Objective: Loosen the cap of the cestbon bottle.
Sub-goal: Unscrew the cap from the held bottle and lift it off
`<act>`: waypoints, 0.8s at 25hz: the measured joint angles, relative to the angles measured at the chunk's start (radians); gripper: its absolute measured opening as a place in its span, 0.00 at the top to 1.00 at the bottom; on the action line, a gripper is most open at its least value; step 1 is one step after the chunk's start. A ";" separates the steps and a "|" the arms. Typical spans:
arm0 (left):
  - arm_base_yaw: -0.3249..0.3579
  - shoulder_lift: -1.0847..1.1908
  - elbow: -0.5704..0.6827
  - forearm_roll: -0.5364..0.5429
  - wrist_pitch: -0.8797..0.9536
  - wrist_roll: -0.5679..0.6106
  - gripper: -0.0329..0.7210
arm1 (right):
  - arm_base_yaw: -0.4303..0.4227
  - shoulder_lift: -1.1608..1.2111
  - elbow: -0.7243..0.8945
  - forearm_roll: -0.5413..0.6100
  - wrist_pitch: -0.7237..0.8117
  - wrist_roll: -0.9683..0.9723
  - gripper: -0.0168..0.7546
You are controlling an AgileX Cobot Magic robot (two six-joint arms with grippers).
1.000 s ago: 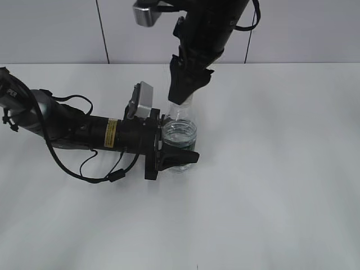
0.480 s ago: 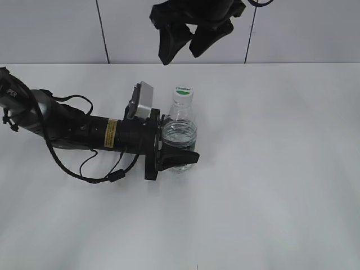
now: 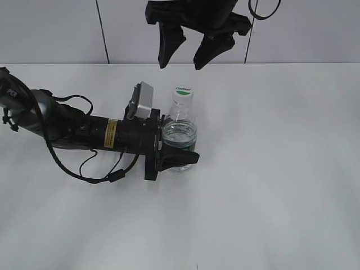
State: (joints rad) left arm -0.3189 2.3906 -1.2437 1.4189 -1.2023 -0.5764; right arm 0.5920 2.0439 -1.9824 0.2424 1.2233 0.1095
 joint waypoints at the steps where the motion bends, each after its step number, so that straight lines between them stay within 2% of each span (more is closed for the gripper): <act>1: 0.000 0.000 0.000 0.000 0.000 0.000 0.41 | 0.000 0.000 0.002 0.002 0.000 0.002 0.31; 10: 0.000 0.000 0.000 0.001 0.000 0.000 0.41 | 0.000 -0.001 0.006 0.005 0.000 0.008 0.31; 20: 0.000 0.000 0.000 0.001 0.000 0.000 0.41 | 0.000 -0.010 0.085 0.006 0.000 0.011 0.31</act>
State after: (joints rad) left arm -0.3189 2.3906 -1.2437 1.4199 -1.2026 -0.5764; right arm 0.5920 2.0341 -1.8971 0.2485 1.2233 0.1206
